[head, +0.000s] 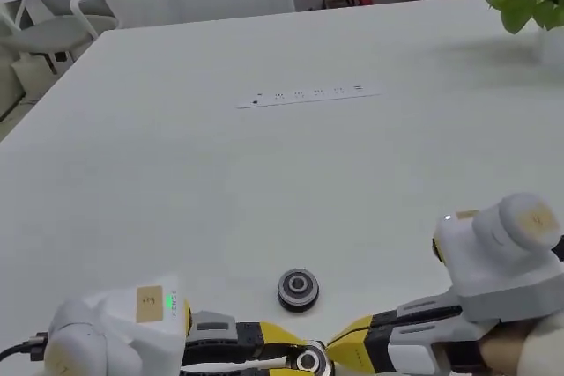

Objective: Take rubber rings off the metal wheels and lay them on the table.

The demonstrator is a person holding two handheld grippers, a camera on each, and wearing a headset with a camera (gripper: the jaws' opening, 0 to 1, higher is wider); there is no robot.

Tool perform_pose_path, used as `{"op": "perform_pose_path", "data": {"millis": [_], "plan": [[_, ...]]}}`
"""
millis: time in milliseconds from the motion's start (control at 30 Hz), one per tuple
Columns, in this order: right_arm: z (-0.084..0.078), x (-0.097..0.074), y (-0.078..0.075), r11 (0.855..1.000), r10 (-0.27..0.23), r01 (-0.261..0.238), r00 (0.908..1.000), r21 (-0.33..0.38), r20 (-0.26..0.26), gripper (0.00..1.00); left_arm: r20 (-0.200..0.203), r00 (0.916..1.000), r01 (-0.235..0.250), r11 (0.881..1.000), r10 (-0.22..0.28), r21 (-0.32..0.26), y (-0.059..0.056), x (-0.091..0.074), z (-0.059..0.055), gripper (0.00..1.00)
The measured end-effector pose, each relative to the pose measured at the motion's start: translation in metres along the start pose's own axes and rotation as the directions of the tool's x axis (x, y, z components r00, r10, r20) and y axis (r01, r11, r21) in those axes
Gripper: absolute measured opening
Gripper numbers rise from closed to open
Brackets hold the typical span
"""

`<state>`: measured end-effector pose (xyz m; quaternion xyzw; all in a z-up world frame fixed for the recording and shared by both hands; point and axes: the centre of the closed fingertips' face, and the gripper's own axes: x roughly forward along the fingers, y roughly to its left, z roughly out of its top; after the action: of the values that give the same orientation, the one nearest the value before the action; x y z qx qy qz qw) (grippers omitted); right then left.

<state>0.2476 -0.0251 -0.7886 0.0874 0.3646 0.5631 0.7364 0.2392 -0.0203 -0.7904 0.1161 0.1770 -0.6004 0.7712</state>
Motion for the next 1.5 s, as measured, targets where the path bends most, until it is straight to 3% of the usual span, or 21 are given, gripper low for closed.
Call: {"op": "perform_pose_path", "data": {"millis": [1000,1167,1200,1500], "plan": [[0.005,0.002,0.008,0.999,0.026,-0.025,0.9996,-0.024,0.012,0.00,-0.009,0.9999,-0.009,1.000,0.009,0.010,-0.001,-0.002,0.000,0.14],[0.005,0.003,0.013,0.998,0.049,-0.049,0.9987,-0.033,0.009,0.00,-0.017,0.9998,-0.014,1.000,0.014,0.011,0.000,0.001,0.000,0.14],[0.006,0.003,0.016,0.997,0.066,-0.066,0.9977,-0.031,0.012,0.00,-0.009,0.9996,-0.025,0.999,0.025,0.032,0.003,0.002,0.002,0.14],[0.006,0.002,0.009,0.998,0.035,-0.034,0.9992,-0.044,0.019,0.00,-0.016,0.9997,-0.020,1.000,0.020,0.024,0.000,0.000,0.003,0.14]]}}
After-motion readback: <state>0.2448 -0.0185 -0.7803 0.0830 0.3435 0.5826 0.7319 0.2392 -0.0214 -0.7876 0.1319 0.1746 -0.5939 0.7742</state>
